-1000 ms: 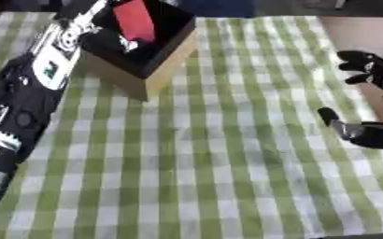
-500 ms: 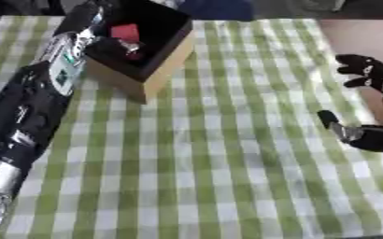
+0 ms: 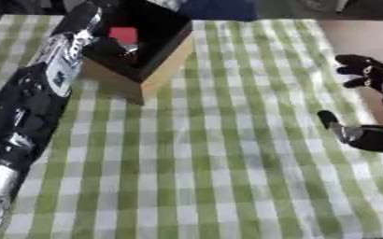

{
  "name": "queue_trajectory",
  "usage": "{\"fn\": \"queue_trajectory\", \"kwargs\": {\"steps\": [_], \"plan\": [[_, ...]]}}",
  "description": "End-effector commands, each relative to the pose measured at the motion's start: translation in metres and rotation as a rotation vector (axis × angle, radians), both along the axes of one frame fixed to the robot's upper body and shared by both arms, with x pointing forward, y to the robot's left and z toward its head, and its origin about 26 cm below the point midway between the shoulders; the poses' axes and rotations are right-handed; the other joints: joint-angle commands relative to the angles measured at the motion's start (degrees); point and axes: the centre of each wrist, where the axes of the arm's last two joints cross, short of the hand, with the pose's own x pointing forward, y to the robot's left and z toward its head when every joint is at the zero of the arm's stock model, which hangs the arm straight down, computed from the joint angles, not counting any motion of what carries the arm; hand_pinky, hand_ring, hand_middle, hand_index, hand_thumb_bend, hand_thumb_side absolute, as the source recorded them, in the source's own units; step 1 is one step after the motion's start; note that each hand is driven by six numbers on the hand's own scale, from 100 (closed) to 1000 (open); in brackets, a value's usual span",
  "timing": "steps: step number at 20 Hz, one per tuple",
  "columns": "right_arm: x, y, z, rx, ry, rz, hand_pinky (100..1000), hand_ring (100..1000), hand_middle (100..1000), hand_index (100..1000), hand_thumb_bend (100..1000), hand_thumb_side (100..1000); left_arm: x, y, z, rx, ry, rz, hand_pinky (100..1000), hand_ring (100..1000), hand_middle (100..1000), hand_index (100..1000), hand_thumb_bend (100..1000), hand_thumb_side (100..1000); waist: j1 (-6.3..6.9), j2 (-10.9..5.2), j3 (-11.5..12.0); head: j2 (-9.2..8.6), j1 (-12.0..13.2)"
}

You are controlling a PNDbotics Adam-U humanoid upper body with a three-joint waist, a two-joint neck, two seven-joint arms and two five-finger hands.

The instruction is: Pick up objects on the table and place them in the box.

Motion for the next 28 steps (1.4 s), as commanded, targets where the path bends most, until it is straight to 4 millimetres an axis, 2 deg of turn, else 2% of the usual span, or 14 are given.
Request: {"fn": "queue_trajectory", "kwargs": {"steps": [1,8,10,14,20,28], "plan": [[0.000,-0.003,0.008,-0.005,-0.020,-0.003,760,879,918,964,297,211,-0.007,0.011,0.029,0.007,-0.065,-0.011,873,920,940,935,788,550,0.01,-0.90,0.16,-0.42,-0.08],[0.000,-0.003,0.008,-0.006,-0.020,-0.003,760,879,918,964,297,211,-0.012,0.012,0.037,-0.004,-0.069,-0.023,873,920,940,935,788,550,0.03,-0.91,0.24,-0.41,-0.06],[0.000,-0.006,0.007,-0.005,-0.018,-0.013,760,879,917,964,297,210,-0.015,0.012,0.046,0.015,-0.108,-0.042,863,904,916,921,780,545,0.19,-1.11,0.84,-0.40,-0.41],[0.000,-0.007,0.007,-0.003,-0.021,-0.018,760,879,917,964,297,210,-0.034,0.036,0.058,0.049,-0.220,-0.089,849,882,875,906,769,528,0.31,-1.11,1.15,-0.50,-0.57],[0.000,-0.007,0.008,0.000,-0.025,-0.025,760,878,916,963,298,208,-0.065,0.065,0.061,0.035,-0.301,-0.180,844,870,856,891,739,512,0.35,-1.01,1.34,-1.14,-1.09],[0.000,-0.008,0.008,0.003,-0.028,-0.032,759,879,916,963,298,210,-0.107,0.081,0.056,-0.034,-0.315,-0.240,822,828,819,872,705,518,0.24,-0.55,1.61,-2.27,-1.93]]}}
